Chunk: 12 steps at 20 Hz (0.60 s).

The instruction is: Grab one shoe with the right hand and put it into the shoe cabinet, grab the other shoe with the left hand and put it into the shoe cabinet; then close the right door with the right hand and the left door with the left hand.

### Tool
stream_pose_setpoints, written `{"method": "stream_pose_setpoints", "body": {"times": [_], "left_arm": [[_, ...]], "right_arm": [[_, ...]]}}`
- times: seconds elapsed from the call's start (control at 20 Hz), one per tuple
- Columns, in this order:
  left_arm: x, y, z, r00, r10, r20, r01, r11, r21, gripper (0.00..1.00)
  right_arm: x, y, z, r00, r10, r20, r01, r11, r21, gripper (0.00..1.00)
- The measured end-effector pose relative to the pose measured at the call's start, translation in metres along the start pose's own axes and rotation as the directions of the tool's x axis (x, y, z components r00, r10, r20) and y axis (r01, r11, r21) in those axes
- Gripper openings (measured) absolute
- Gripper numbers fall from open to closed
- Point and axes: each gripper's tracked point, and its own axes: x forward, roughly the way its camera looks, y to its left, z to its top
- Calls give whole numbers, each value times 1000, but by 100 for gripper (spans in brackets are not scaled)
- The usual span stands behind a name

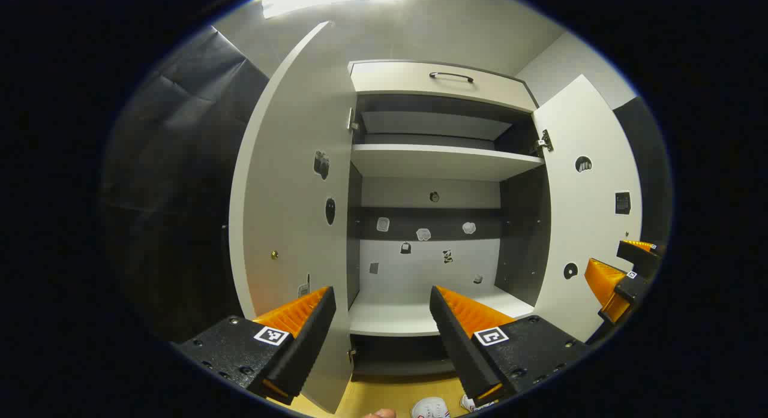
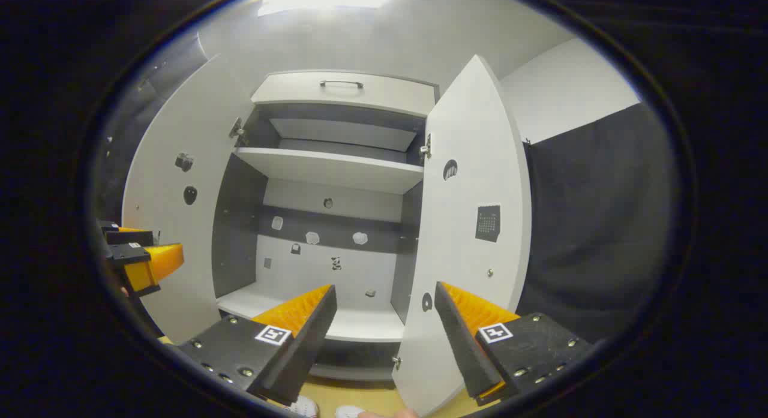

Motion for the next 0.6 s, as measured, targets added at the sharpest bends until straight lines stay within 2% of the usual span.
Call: {"method": "stream_pose_setpoints", "body": {"times": [0.05, 0.2, 0.35, 0.45, 0.5, 0.6], "left_arm": [[0, 0, 1, 1000, 3, 3, -3, 1000, 3, 99], [-1, -1, 1, 1000, 5, 0, -5, 1000, 15, 93], [-1, -2, 1, 1000, 7, -4, -7, 1000, 24, 99], [-1, -3, 1, 1000, 6, -3, -6, 1000, 22, 93], [-1, -3, 1, 1000, 7, -3, -7, 1000, 23, 96], [-1, -3, 0, 1000, 11, -8, -11, 1000, 25, 96]], "right_arm": [[-1, 1, 0, 1000, 4, -1, -4, 1000, -5, 98], [0, 3, -2, 1000, 8, -2, -8, 1000, -14, 98], [1, 9, -10, 999, 35, -18, -36, 999, -20, 98], [0, 16, -17, 997, 64, -37, -65, 998, -13, 98], [0, 17, -20, 997, 70, -44, -70, 997, -14, 98], [1, 19, -24, 995, 77, -57, -78, 997, -19, 98]]}}
